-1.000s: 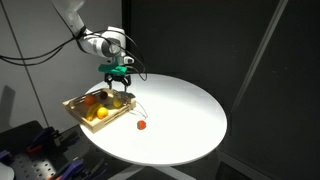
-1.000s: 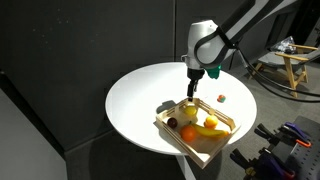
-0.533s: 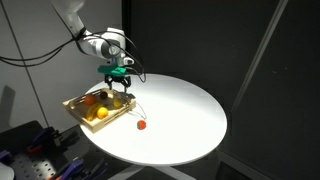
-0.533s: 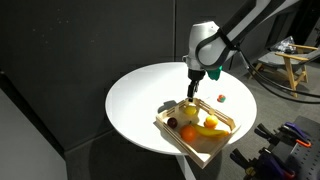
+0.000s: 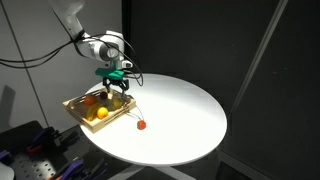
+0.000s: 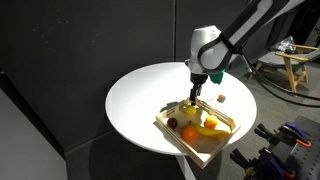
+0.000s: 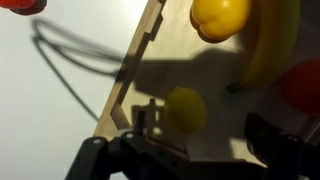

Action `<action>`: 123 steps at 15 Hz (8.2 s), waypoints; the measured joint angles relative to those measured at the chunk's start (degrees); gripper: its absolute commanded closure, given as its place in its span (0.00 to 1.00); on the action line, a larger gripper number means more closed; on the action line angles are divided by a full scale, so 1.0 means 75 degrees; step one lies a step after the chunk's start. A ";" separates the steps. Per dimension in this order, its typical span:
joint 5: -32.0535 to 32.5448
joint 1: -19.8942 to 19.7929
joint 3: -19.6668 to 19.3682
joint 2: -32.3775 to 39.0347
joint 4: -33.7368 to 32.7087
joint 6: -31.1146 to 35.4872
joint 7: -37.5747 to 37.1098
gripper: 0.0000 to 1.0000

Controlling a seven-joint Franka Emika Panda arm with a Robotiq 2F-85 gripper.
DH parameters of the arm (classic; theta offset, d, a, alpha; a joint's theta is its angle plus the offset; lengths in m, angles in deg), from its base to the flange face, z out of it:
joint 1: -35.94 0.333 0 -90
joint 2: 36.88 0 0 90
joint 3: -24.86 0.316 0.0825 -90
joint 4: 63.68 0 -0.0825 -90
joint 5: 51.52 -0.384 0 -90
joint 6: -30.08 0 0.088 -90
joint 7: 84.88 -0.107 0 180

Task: Pick up the yellow lemon toy from the tray and put it on the table, pick up the red strawberry toy from the table and put it in the tray

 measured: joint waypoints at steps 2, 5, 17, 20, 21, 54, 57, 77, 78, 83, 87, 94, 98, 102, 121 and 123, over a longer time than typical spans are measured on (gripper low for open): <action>0.0000 0.0000 -0.0001 0.0014 0.0047 0.0075 0.0000 0.00; 0.0000 0.0001 -0.0002 0.0075 0.0088 0.0269 0.0000 0.00; 0.0000 0.0038 -0.0018 0.0551 0.0188 0.1284 -0.0045 0.00; 0.0000 0.0053 -0.0031 0.0611 0.0185 0.1411 -0.0048 0.00; 0.0000 0.0060 -0.0035 0.0629 0.0183 0.1446 -0.0049 0.00; 0.0000 0.0149 0.0067 0.1180 0.0003 0.2180 -0.0050 0.00; 0.0000 0.0137 0.0062 0.1211 -0.0001 0.2182 -0.0050 0.00; 0.0000 0.0088 0.0054 0.1353 -0.0049 0.2182 -0.0047 0.65; 0.0000 0.0086 0.0054 0.1352 -0.0052 0.2182 -0.0046 0.65; -0.0004 0.0047 0.0112 0.1336 -0.0068 0.2029 -0.0024 0.65; -0.0017 -0.0109 0.0336 0.1239 -0.0112 0.1472 0.0009 0.65; -0.0017 -0.0133 0.0393 0.0692 -0.0143 0.0885 0.0075 0.65; -0.0017 -0.0133 0.0363 0.0279 -0.0141 0.0522 0.0060 0.65; -0.0017 -0.0133 0.0161 -0.0148 -0.0135 0.0112 -0.0040 0.65; -0.0497 -0.1037 -0.1016 -0.0935 -0.0121 -0.0965 -0.0469 0.65; -0.0523 -0.1111 -0.1035 -0.0901 -0.0094 -0.0888 -0.0460 0.65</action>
